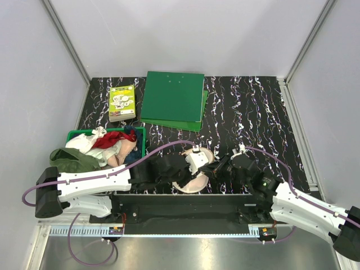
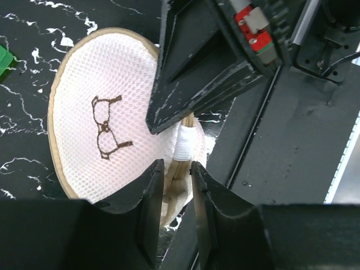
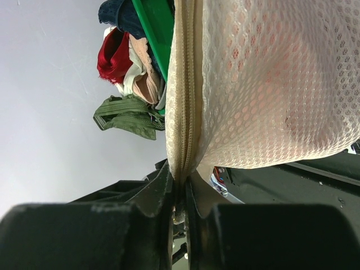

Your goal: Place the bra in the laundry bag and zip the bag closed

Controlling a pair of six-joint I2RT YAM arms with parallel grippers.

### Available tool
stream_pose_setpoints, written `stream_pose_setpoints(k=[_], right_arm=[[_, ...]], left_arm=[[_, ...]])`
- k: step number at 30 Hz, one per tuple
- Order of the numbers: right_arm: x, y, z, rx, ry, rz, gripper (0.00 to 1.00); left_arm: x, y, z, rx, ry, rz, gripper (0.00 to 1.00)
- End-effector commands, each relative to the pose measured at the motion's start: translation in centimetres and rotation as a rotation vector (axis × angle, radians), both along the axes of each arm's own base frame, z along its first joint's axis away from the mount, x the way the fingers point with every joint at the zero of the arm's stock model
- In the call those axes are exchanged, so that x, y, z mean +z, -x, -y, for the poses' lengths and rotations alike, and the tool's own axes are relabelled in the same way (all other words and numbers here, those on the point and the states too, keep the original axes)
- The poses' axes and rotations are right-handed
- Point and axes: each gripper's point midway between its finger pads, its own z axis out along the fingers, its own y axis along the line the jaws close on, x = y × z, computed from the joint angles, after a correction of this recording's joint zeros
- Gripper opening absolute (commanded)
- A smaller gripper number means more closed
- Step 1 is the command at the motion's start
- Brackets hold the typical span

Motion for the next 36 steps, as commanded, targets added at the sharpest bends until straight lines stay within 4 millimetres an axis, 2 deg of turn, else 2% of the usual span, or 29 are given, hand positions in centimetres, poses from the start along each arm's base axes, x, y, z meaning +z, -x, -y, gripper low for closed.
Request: stream_pose_setpoints(k=[1,7,9,11,13,16,17,18,19,20,22,24,26,27,29,30,31,32,33,34,35,36], right_arm=[[1.4,-0.3,-0.2,-0.013,-0.04,0.03,0.11],[1.4,-0.2,-0.1,-0.015,-0.041,0.031,0.11],[1.2,-0.3,0.1,-0.022,-0.042,0.031,0.06],[0.7,-0.2,0.3,-0.032,-0.037,0.021,0.02],[-0.2,-0.3,0.7,-0.049,-0.027,0.013,0.0],[-0.8,-0.5,1.4,-0.085,-0.012,0.008,0.0],[-1.2,-0.4,1.9,-0.096,0.005,-0.002,0.0],[-1.5,-0.7,2.3,-0.122,0.024,0.003,0.0],[-1.5,-0.8,2.7,-0.136,0.033,0.005,0.0],[-2.1,-0.7,3.3,-0.149,0.068,0.003,0.0],[-2.2,-1.3,4.6,-0.202,0.115,0.023,0.0],[-3.0,-1.7,6.0,-0.243,0.182,0.031,0.0],[-3.5,-1.9,7.0,-0.259,0.234,0.039,0.0],[-3.0,-2.6,7.7,-0.284,0.245,0.05,0.0],[-2.9,-2.9,8.3,-0.244,0.323,0.091,0.0],[-1.2,-4.1,8.9,-0.262,0.336,0.124,0.0],[-2.5,-4.1,9.5,-0.207,0.458,0.116,0.0],[-2.3,-4.6,10.0,-0.198,0.508,0.121,0.0],[-0.9,-5.3,10.1,-0.192,0.539,0.149,0.0],[-1.8,-5.9,10.9,-0.156,0.632,0.145,0.0],[-1.5,-6.3,10.7,-0.128,0.653,0.157,0.0],[-0.3,-6.9,10.4,-0.112,0.657,0.186,0.0]], left_arm=[[1.9,-1.4,0.3,0.042,0.029,0.054,0.31],[1.6,-1.5,0.1,0.053,0.023,0.055,0.19],[2.2,-1.7,-0.2,0.075,0.041,0.059,0.15],[2.9,-2.0,-0.7,0.105,0.069,0.061,0.05],[3.2,-2.1,-1.1,0.129,0.092,0.061,0.0],[4.4,-2.4,-1.8,0.171,0.165,0.057,0.0],[3.8,-2.4,-2.2,0.192,0.168,0.044,0.0],[4.7,-2.5,-2.6,0.208,0.213,0.049,0.0],[4.7,-2.7,-2.9,0.23,0.23,0.045,0.0],[3.8,-2.9,-3.6,0.274,0.237,0.027,0.0],[4.5,-3.3,-4.5,0.319,0.301,0.022,0.0],[3.6,-3.7,-5.6,0.394,0.325,0.001,0.0],[3.7,-4.5,-6.9,0.485,0.368,-0.016,0.0],[3.0,-4.6,-7.4,0.509,0.365,-0.023,0.0],[3.5,-4.9,-8.2,0.553,0.406,-0.029,0.0],[3.2,-4.9,-8.4,0.556,0.412,-0.034,0.0],[3.5,-4.9,-8.5,0.558,0.438,-0.04,0.0],[3.9,-4.7,-8.2,0.545,0.464,-0.052,0.0],[3.9,-4.7,-8.0,0.537,0.475,-0.057,0.0],[4.1,-4.5,-7.6,0.511,0.484,-0.069,0.0],[4.6,-4.5,-7.2,0.499,0.507,-0.071,0.0],[4.5,-4.7,-6.9,0.495,0.506,-0.074,0.0]])
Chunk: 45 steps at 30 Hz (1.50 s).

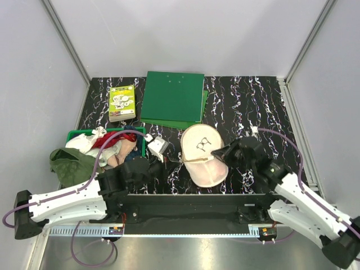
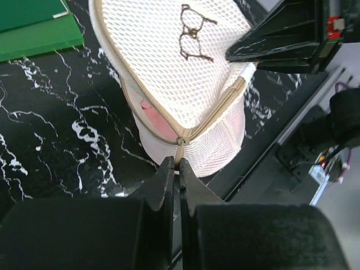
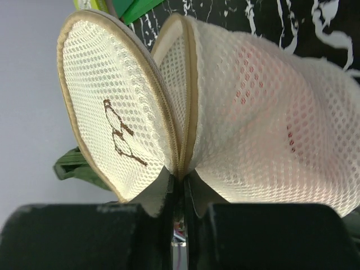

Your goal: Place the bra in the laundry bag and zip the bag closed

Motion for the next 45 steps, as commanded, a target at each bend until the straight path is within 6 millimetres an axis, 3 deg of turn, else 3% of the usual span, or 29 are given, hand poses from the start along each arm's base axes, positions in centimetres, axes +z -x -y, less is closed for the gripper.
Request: stream_pose_setpoints(k=[1,5,6,7,9,12,14,16,17,19,20,21,24,28,32,33,34,39,42,43,44,45], right_arm=[[-2.4,-2.4,4.5,0.038,0.419,0.024,0.0],[-2.5,-2.0,2.8,0.164,0.409,0.022,0.0],[-3.0,-1.8,2.6,0.184,0.412,0.004,0.09],[-3.2,-1.4,2.5,0.205,0.414,-0.01,0.2],[-3.7,-0.3,1.9,0.253,0.378,-0.044,0.58],[-3.9,1.9,1.1,0.283,0.272,-0.092,0.79],[-4.6,3.4,1.2,0.289,0.229,-0.135,0.85],[-3.8,4.4,1.2,0.251,0.144,-0.137,0.9],[-4.5,4.9,1.5,0.231,0.125,-0.158,0.91],[-3.0,5.1,1.6,0.151,0.014,-0.13,0.91],[-3.3,5.2,1.8,0.126,-0.015,-0.132,0.92],[-1.8,5.0,1.7,0.089,-0.098,-0.097,0.92],[-1.3,4.7,1.6,0.035,-0.179,-0.107,0.92],[-0.8,4.2,1.6,-0.018,-0.216,-0.137,0.92],[-0.5,3.4,1.5,-0.068,-0.262,-0.154,0.85],[-0.4,3.3,1.5,-0.079,-0.274,-0.157,0.77],[-0.5,3.1,1.6,-0.089,-0.272,-0.158,0.75],[-0.6,2.5,1.1,-0.083,-0.264,-0.162,0.67],[-1.1,2.3,1.6,-0.111,-0.252,-0.156,0.38],[-1.7,2.1,2.0,-0.136,-0.242,-0.158,0.21],[-1.7,2.2,2.2,-0.142,-0.247,-0.145,0.15],[-1.9,2.2,2.3,-0.145,-0.24,-0.142,0.1]], left_arm=[[1.9,-1.8,-0.3,0.077,0.062,0.032,0.0],[2.2,-1.9,1.7,0.035,0.076,0.026,0.0],[1.9,-1.9,1.9,0.03,0.068,0.018,0.0],[2.8,-2.0,2.7,0.012,0.103,0.027,0.0],[2.2,-2.1,3.7,-0.002,0.087,0.002,0.0],[2.1,-1.7,5.3,-0.051,0.103,-0.025,0.0],[2.3,-1.2,6.1,-0.081,0.142,-0.042,0.0],[2.8,-0.7,7.0,-0.115,0.187,-0.062,0.0],[2.9,-0.5,7.2,-0.127,0.201,-0.069,0.0],[3.3,-0.1,7.9,-0.157,0.232,-0.087,0.0],[3.3,0.1,8.1,-0.168,0.239,-0.091,0.0],[3.6,0.2,8.4,-0.177,0.252,-0.102,0.0],[4.2,1.1,9.3,-0.234,0.283,-0.125,0.0],[4.5,1.6,9.9,-0.253,0.296,-0.138,0.0],[4.5,2.2,10.8,-0.277,0.311,-0.156,0.0],[4.6,2.2,11.0,-0.282,0.314,-0.156,0.0],[4.9,2.3,11.3,-0.289,0.318,-0.152,0.0],[3.8,2.7,12.3,-0.311,0.29,-0.172,0.0],[2.5,1.7,11.8,-0.244,0.236,-0.174,0.0],[2.3,1.0,11.0,-0.196,0.215,-0.164,0.0],[1.9,0.3,10.1,-0.144,0.188,-0.158,0.0],[0.1,-1.0,8.5,-0.047,0.118,-0.167,0.0]])
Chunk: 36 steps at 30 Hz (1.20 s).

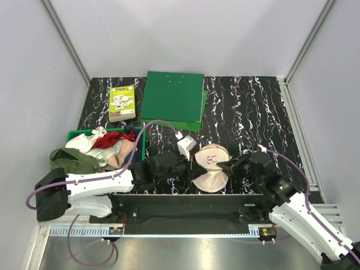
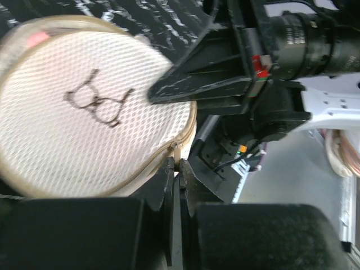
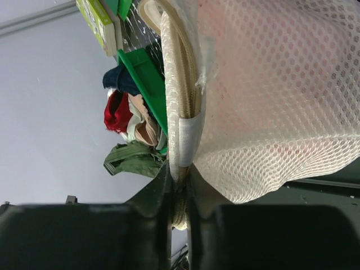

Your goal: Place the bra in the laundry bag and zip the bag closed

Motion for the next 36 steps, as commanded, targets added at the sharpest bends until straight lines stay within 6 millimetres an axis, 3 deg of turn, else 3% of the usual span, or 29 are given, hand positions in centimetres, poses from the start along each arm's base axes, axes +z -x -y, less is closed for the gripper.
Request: stream_pose_setpoints(k=[1,2,3,5,7,10,11,13,14,16,17,18,19,21,22,23,25,26,28,29,30,32,33,36], right_arm=[[-0.1,-0.9,0.8,-0.061,0.002,0.045,0.05],[-0.2,-0.8,0.9,-0.057,0.009,0.049,0.0],[-0.2,-0.8,0.8,-0.053,0.014,0.052,0.0],[-0.1,-0.8,0.7,-0.034,0.031,0.061,0.0],[0.5,-0.9,0.5,-0.016,0.038,0.076,0.0],[1.2,-1.2,0.1,0.022,0.067,0.109,0.0],[0.9,-1.3,-0.2,0.057,0.102,0.114,0.0],[2.6,-1.7,-1.4,0.123,0.091,0.159,0.0],[1.9,-2.1,-2.1,0.174,0.133,0.16,0.0],[4.3,-2.8,-3.9,0.264,0.11,0.228,0.0],[3.6,-3.4,-4.6,0.319,0.154,0.232,0.0],[4.2,-3.9,-5.3,0.353,0.161,0.26,0.0],[6.2,-4.4,-6.1,0.388,0.155,0.309,0.0],[5.9,-5.6,-7.2,0.47,0.195,0.327,0.0],[7.9,-6.5,-7.8,0.488,0.189,0.374,0.0],[7.0,-7.3,-8.4,0.527,0.216,0.37,0.0],[8.4,-8.6,-9.2,0.576,0.206,0.4,0.0],[6.8,-9.4,-9.5,0.609,0.229,0.369,0.04],[6.3,-10.6,-9.1,0.624,0.258,0.343,0.1],[4.4,-11.4,-8.5,0.637,0.321,0.318,0.12],[2.5,-12.0,-7.0,0.604,0.427,0.252,0.2],[0.8,-12.9,-5.1,0.584,0.561,0.215,0.31],[-0.4,-12.9,-3.3,0.549,0.655,0.16,0.46],[-1.2,-11.9,-0.8,0.509,0.758,0.117,0.66]], left_arm=[[0.7,-3.7,-3.2,0.229,-0.067,0.04,0.0],[-0.2,-5.4,-4.7,0.295,-0.101,0.017,0.0],[-2.2,-5.7,-6.2,0.332,-0.163,-0.033,0.0],[-4.1,-7.8,-9.1,0.438,-0.223,-0.091,0.0],[-5.7,-8.1,-10.9,0.474,-0.257,-0.118,0.0],[-5.3,-8.8,-12.3,0.506,-0.252,-0.093,0.0],[-5.0,-8.8,-12.4,0.504,-0.252,-0.08,0.0],[-3.5,-8.4,-12.3,0.462,-0.217,-0.036,0.0],[-2.9,-8.1,-12.2,0.437,-0.197,-0.02,0.0],[-0.8,-6.8,-11.5,0.344,-0.134,0.021,0.0],[-0.1,-6.2,-11.3,0.305,-0.108,0.034,0.0],[0.9,-5.1,-10.7,0.232,-0.069,0.05,0.0],[2.3,-4.4,-10.6,0.198,-0.024,0.074,0.0],[3.7,-2.6,-10.0,0.102,0.037,0.099,0.0],[4.5,-2.1,-10.0,0.079,0.063,0.115,0.0],[4.8,-1.4,-9.8,0.051,0.076,0.119,0.0],[4.9,-0.8,-9.2,0.022,0.089,0.114,0.0],[4.8,-0.5,-8.8,0.01,0.091,0.106,0.0],[4.3,-0.4,-8.1,0.013,0.112,0.067,0.0],[3.4,-0.5,-7.5,0.014,0.103,0.036,0.0],[3.8,-0.8,-7.0,0.031,0.142,0.018,0.0],[2.0,-1.5,-6.3,0.065,0.114,-0.032,0.0],[1.7,-2.2,-6.1,0.102,0.112,-0.048,0.0],[1.0,-3.0,-4.9,0.106,0.099,-0.064,0.0]])
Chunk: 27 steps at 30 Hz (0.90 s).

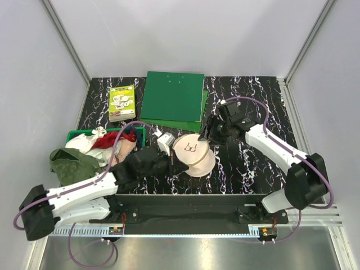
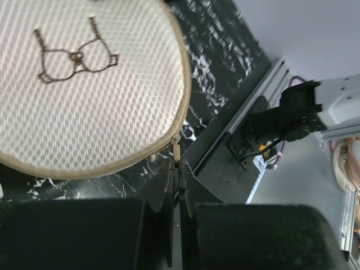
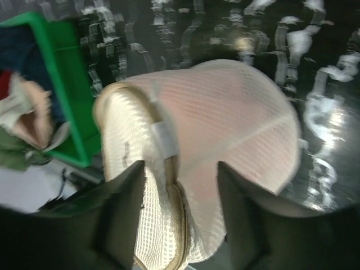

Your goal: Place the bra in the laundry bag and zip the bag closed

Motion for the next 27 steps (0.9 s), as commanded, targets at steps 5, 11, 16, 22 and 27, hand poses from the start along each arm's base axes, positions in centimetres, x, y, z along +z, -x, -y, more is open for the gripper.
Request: stream_pose_setpoints(k=[5,11,16,22,27], right_arm=[[-0.4,3.9,7.4,-0.123,0.262,0.027,0.8],[3.0,6.5,4.9,-0.23,-0.085,0.065,0.85],[1.9,8.1,-0.2,-0.204,-0.363,-0.002,0.82],[0.1,7.1,-2.0,-0.249,-0.339,-0.007,0.57],[0.2,6.9,0.0,-0.332,-0.33,0.045,0.28]], left_arm=[[2.2,-0.7,3.8,-0.05,0.101,0.006,0.0],[2.6,-0.3,4.3,-0.079,0.105,0.009,0.0],[2.8,0.1,4.4,-0.081,0.109,0.008,0.0],[2.5,0.2,3.9,-0.065,0.089,0.01,0.0],[-0.2,-1.7,-0.2,0.147,-0.056,-0.011,0.0]])
